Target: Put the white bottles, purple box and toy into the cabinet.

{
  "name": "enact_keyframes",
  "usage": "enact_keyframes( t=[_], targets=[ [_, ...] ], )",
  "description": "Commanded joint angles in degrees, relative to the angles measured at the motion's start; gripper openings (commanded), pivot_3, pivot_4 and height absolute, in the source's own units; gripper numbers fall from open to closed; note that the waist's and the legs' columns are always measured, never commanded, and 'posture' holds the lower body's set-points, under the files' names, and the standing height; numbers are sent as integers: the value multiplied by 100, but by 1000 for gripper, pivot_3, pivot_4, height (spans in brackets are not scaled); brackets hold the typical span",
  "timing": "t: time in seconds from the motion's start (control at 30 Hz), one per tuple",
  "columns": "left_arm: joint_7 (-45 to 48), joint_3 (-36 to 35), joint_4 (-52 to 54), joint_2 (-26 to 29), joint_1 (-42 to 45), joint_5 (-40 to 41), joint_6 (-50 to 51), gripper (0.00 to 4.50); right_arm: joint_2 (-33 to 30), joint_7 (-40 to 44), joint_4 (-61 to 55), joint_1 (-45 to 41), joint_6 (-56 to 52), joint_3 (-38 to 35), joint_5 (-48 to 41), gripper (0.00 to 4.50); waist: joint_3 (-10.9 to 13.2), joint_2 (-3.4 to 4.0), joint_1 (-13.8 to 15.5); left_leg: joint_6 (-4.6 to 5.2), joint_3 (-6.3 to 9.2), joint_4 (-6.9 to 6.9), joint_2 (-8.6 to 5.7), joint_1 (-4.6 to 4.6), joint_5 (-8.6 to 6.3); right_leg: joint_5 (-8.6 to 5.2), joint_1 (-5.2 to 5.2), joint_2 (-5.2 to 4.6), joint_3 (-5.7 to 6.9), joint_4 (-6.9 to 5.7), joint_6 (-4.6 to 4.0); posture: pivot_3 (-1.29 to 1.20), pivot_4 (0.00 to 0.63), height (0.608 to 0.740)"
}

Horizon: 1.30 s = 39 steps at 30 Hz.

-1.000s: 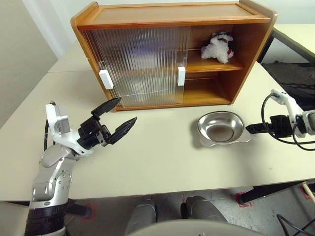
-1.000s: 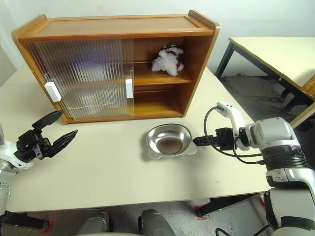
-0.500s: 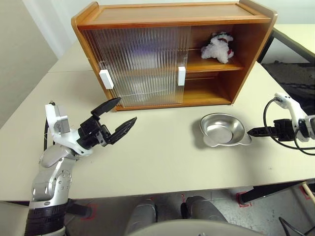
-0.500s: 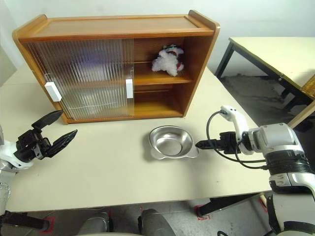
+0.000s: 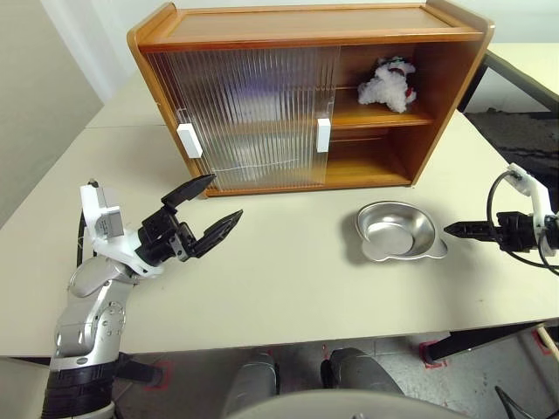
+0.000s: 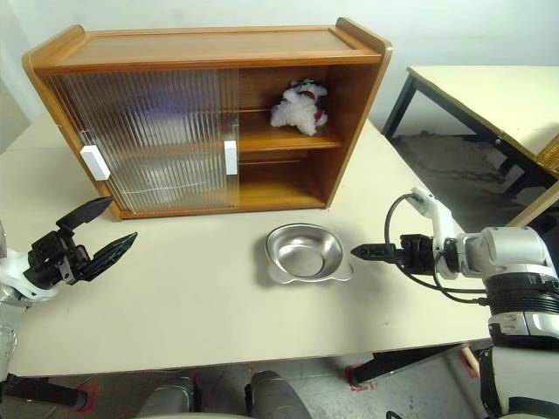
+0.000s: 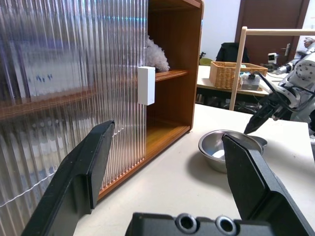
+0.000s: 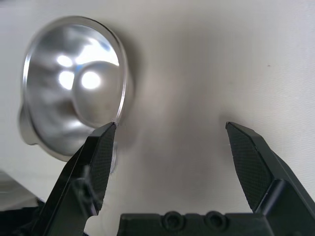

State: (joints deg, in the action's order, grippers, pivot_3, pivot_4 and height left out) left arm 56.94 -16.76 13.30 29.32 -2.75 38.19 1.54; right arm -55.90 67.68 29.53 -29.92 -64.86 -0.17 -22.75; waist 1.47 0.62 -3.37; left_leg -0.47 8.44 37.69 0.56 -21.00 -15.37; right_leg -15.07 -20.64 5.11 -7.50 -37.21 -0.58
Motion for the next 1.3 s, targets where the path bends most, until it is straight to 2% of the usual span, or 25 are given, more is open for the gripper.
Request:
enact_keyframes(
  t=[0.03,0.33,0.63,0.7,0.77,1.07,1.1,1.3],
  targets=[
    [49,3,-94,71,-32,-55,8,4500,-60,144,-133,171,82,-91,-134,4473,0,0,-2,0,0,0,0,0,0,0,0,0,0,0,0,-119,27,740],
    [47,39,-127,72,47,-81,17,4500,63,247,-948,672,-237,-12,-440,4473,4,-7,-11,1,-23,3,-10,1,-1,-4,5,1,3,0,-2,-118,28,740],
    [13,-8,-96,89,19,-74,21,4500,502,-21,-917,621,-252,-31,-493,4473,9,-14,-16,2,1,5,-4,1,-1,-4,5,-1,1,0,-1,-104,30,740],
    [6,-12,-94,89,10,-76,15,4500,565,-23,-913,591,-305,-58,-550,4211,10,-17,-20,2,1,5,-4,2,-2,-4,5,-1,2,0,0,-103,28,740],
    [-1,-19,-91,89,0,-77,10,4500,615,-55,-918,539,-411,-138,-628,3728,10,-18,-24,2,0,5,-4,2,-2,-4,5,0,2,0,-1,-103,28,740],
    [-25,-54,-115,33,83,33,18,4500,408,24,-733,363,-455,-176,-735,460,9,-17,-14,2,-3,7,-7,2,-2,-3,7,-1,2,0,1,-107,24,740],
    [-22,-58,-112,33,99,63,35,4500,372,37,-657,329,-396,-170,-714,340,9,-18,-14,2,-6,8,-9,2,-2,-3,9,0,3,0,0,-112,23,740],
    [48,-43,-142,106,113,58,48,4500,209,192,-455,137,-339,-139,-777,339,8,-16,-9,3,-2,12,-11,2,-2,-2,10,-6,3,0,3,-114,22,740]
  ],
)
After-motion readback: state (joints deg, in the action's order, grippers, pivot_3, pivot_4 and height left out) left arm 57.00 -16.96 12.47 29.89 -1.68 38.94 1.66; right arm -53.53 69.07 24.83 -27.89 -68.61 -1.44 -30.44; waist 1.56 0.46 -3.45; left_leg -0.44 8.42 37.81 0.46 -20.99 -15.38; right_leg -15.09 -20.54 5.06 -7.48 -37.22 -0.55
